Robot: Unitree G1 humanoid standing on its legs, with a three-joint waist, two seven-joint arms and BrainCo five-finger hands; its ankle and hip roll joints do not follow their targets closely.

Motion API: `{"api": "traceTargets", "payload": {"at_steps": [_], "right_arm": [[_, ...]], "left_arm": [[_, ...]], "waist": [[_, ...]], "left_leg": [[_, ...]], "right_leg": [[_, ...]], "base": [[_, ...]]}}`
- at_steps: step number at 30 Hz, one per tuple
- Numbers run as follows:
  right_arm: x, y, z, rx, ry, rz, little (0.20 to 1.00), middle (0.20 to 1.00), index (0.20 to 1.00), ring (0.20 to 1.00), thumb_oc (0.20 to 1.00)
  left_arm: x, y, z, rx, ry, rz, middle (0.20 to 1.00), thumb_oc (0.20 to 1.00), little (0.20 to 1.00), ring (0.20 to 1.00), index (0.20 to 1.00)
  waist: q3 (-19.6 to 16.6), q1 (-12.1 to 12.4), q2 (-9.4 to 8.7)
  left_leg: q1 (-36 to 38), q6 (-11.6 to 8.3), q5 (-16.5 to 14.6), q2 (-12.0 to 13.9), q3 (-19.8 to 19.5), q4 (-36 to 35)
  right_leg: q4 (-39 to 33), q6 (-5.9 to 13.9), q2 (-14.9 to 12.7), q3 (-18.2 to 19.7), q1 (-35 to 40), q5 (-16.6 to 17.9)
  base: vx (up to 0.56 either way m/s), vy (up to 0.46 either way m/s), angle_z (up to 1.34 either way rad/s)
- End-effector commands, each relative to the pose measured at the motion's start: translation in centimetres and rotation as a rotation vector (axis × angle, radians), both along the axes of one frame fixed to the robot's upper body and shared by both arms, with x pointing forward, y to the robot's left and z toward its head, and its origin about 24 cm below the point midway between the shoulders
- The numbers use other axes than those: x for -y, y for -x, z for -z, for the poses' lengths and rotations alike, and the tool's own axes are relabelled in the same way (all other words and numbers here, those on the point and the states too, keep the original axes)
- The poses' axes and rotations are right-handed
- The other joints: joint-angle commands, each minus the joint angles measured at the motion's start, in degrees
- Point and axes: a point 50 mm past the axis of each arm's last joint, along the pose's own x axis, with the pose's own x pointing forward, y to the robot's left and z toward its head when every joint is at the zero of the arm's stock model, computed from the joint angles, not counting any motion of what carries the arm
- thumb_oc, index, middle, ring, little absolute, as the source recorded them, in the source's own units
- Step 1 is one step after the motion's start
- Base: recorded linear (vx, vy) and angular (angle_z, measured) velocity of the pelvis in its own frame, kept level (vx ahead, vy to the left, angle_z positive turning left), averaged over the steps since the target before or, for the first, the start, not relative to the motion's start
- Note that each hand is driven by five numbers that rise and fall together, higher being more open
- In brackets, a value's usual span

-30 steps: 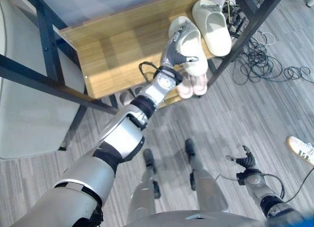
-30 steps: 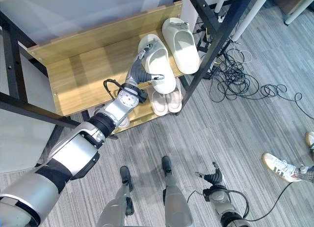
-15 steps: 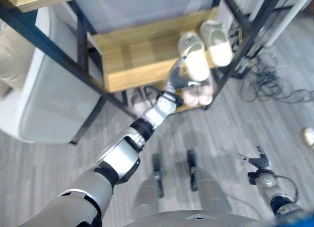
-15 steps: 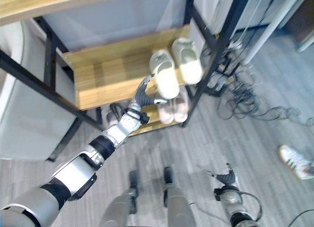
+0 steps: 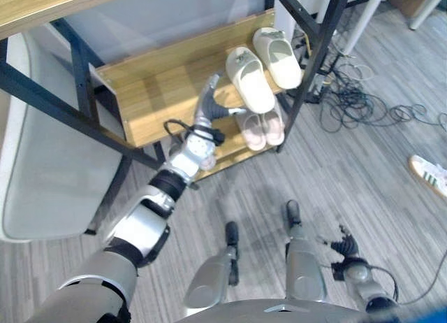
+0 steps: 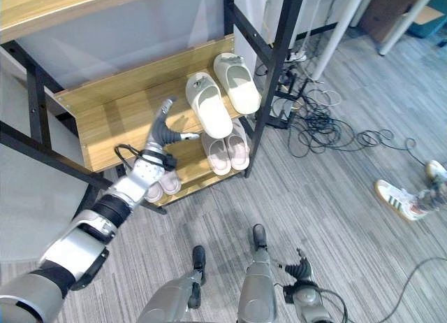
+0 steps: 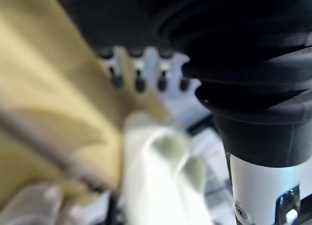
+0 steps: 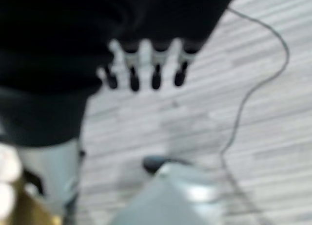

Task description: Arrange the slippers neatly on the shoe rack.

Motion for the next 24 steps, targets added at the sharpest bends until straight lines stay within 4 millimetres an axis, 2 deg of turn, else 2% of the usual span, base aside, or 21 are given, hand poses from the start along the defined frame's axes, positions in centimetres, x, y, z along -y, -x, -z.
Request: {"api": "traceTargets", "payload": {"at_steps": [1,9,11,13,19,24], "right_arm": [[2.0,-2.1,-1.8,0.091,0.072,-0.022,1.000,1.000,1.000,1.000,1.000],[2.2,-3.1,-2.5,0.126,0.108,-0.043,1.000,1.000,1.000,1.000,1.000],[2.3,-3.7,-3.1,0.148,0.145,-0.085,1.000,1.000,1.000,1.000,1.000],[3.0,-4.4,-3.8,0.157,0.221,-0.127,1.000,1.000,1.000,1.000,1.000],[4.7,-8.1,-7.7,0.290,0.423,-0.226,1.000,1.000,1.000,1.000,1.000],[4.7,-8.5,-8.0,0.305,0.428,-0.223,1.000,1.000,1.000,1.000,1.000]], "left_arm": [[-0.3,-0.7,-3.2,0.120,0.053,0.007,1.000,1.000,1.000,1.000,1.000],[-0.6,-1.1,-3.5,0.117,0.022,-0.025,1.000,1.000,1.000,1.000,1.000],[-0.3,-1.6,-5.5,0.194,-0.022,-0.046,1.000,1.000,1.000,1.000,1.000],[-0.4,-1.8,-6.5,0.243,-0.072,-0.065,1.000,1.000,1.000,1.000,1.000],[-0.9,-2.2,-10.2,0.421,-0.195,-0.163,1.000,1.000,1.000,1.000,1.000],[-1.0,-2.3,-10.8,0.452,-0.216,-0.188,1.000,1.000,1.000,1.000,1.000]], "waist": [[-1.19,0.26,2.28],[-0.82,0.87,1.77],[-0.03,0.99,1.21],[0.22,1.14,0.94],[2.23,1.22,-0.45],[2.87,1.12,-0.62]], "left_leg": [[-4.34,-3.26,-5.66,4.34,-0.88,5.37],[-6.11,-4.07,-4.85,5.50,-2.99,4.71],[-7.46,-4.16,-4.52,5.52,-3.63,4.46],[-7.80,-4.19,-4.54,5.55,-3.73,4.51],[-9.96,-4.42,-4.14,5.51,-4.05,4.93],[-10.70,-4.34,-4.05,5.43,-4.07,5.04]], "right_leg": [[1.07,-0.39,2.93,-3.31,0.37,-3.77],[0.50,-0.95,3.96,-5.54,0.09,-4.66],[1.04,-1.16,3.99,-5.86,-0.89,-4.87],[1.27,-1.22,3.97,-5.91,-1.22,-5.05],[0.73,-1.06,3.86,-5.95,-2.57,-4.54],[0.75,-1.08,3.84,-5.79,-3.39,-4.30]], "base": [[0.05,-0.148,0.23],[0.02,-0.067,0.01],[0.03,-0.034,0.14],[0.02,-0.012,0.08],[-0.01,-0.004,0.02],[-0.01,0.007,0.03]]}}
